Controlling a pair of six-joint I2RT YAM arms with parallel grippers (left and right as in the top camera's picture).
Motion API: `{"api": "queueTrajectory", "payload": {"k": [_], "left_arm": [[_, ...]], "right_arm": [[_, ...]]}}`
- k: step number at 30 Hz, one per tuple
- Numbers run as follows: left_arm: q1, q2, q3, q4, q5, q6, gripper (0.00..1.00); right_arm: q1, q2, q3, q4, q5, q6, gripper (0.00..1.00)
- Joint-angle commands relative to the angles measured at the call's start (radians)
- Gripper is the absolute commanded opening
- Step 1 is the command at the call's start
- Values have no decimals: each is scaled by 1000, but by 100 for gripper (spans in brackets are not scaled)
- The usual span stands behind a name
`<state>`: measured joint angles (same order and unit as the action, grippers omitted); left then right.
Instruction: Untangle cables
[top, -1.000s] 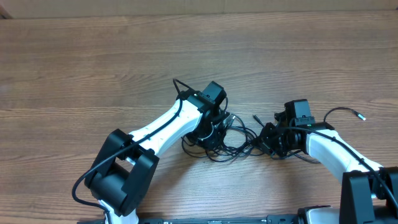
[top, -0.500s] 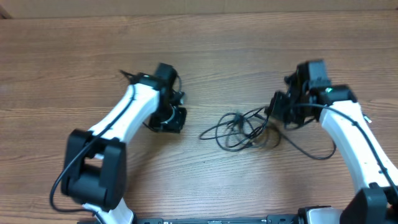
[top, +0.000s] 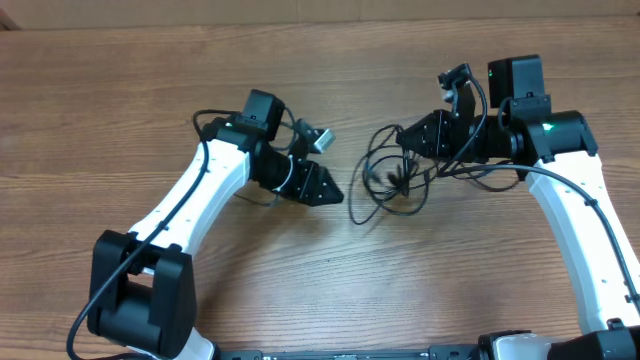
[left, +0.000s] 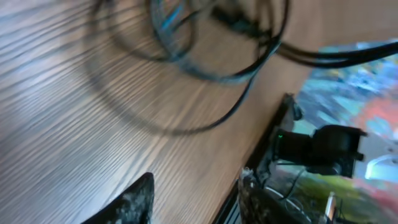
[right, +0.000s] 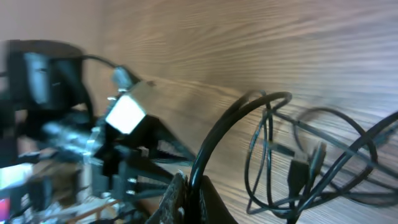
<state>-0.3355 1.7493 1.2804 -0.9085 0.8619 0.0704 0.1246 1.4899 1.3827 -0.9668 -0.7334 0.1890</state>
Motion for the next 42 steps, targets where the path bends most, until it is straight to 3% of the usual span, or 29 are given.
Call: {"api": "queueTrajectory", "payload": {"k": [1, 10, 16, 19, 22, 32, 33, 35, 38, 42], "left_arm": [[-19, -16, -4, 44, 66, 26, 48], [-56, -16, -4, 173, -175, -197, 55], [-78, -16, -4, 203, -175, -243, 59], [-86, -16, -4, 208, -48, -191, 56], [-86, -16, -4, 215, 180, -52, 55], [-87, -16, -4, 289, 251, -48, 58], [-87, -16, -4, 291, 197, -56, 58], [-87, -16, -4, 282, 83, -98, 58], [-87, -16, -4, 254, -124, -188, 59], [-88, -16, -5, 216, -258, -267, 59]], "right_arm": [[1, -22, 30, 43, -204, -19, 4], [1, -22, 30, 89, -370, -19, 4], [1, -22, 30, 92, -368, -19, 4], [1, -22, 30, 104, -368, -9, 4], [1, -22, 30, 144, -367, 19, 4], [1, -22, 29, 122, -352, 19, 6], [1, -22, 29, 110, -292, 20, 24], [1, -22, 29, 68, -140, 20, 27], [1, -18, 29, -62, 336, 143, 27], [-2, -9, 29, -223, 750, 260, 35]]}}
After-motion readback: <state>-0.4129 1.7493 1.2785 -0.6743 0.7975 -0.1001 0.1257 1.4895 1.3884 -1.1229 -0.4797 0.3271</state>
